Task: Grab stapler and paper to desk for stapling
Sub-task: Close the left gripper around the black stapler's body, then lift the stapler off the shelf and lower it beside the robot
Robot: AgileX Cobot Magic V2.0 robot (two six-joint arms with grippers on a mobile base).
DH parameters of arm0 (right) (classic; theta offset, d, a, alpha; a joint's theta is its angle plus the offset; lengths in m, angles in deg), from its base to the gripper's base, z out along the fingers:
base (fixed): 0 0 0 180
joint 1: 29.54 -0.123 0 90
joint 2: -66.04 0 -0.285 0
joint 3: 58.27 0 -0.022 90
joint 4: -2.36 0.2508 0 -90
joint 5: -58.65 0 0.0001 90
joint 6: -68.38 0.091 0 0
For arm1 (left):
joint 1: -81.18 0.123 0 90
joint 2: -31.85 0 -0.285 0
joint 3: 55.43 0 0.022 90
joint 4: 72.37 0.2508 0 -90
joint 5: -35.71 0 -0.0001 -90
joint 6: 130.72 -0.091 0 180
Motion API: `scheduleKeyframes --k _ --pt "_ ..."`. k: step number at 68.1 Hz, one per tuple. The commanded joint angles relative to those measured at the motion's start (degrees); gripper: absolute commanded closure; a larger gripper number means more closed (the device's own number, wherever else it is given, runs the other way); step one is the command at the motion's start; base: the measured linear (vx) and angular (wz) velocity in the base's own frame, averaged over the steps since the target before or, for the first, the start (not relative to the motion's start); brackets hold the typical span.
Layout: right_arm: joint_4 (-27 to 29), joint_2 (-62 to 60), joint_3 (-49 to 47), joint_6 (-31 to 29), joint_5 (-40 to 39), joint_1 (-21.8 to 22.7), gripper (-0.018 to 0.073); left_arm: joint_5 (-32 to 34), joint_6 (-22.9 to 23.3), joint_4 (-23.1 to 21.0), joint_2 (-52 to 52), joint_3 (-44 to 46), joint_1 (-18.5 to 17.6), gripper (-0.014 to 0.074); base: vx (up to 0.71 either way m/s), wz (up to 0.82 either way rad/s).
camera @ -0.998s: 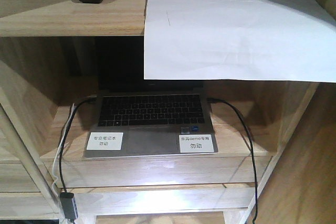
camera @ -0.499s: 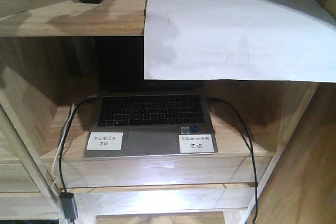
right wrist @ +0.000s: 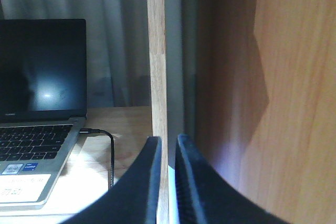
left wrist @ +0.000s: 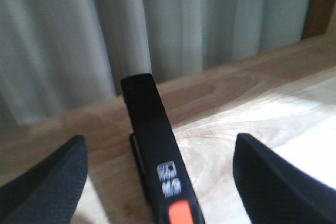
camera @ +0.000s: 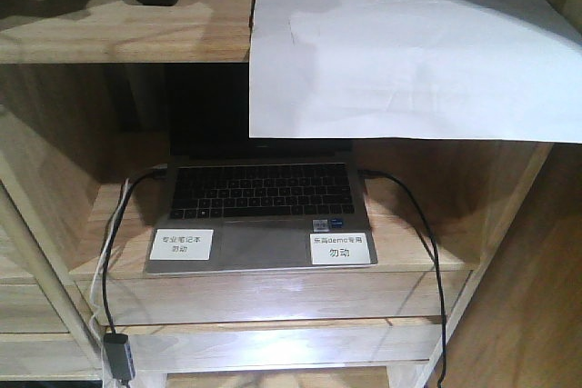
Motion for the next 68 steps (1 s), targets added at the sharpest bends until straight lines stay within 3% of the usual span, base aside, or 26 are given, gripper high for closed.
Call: scheduleKeyframes --k 1,25,68 --pt "-0.2 -0.9 0.1 -0.6 -4.3 0.0 0.0498 0.6 1.6 -0.3 -1.5 6.6 -0.3 0.0048 0.00 0.00" --pt "-0.2 -0.9 0.1 -0.6 -4.3 0.0 0.0498 -3.5 2.0 -1.8 -10.5 15.2 -0.3 0.0047 0.00 0.00" --pt "-0.2 -0.9 0.1 -0.6 -4.3 0.0 0.0498 -3.1 2.2 0.2 -15.4 15.7 -0.1 0.0056 0.00 0.00"
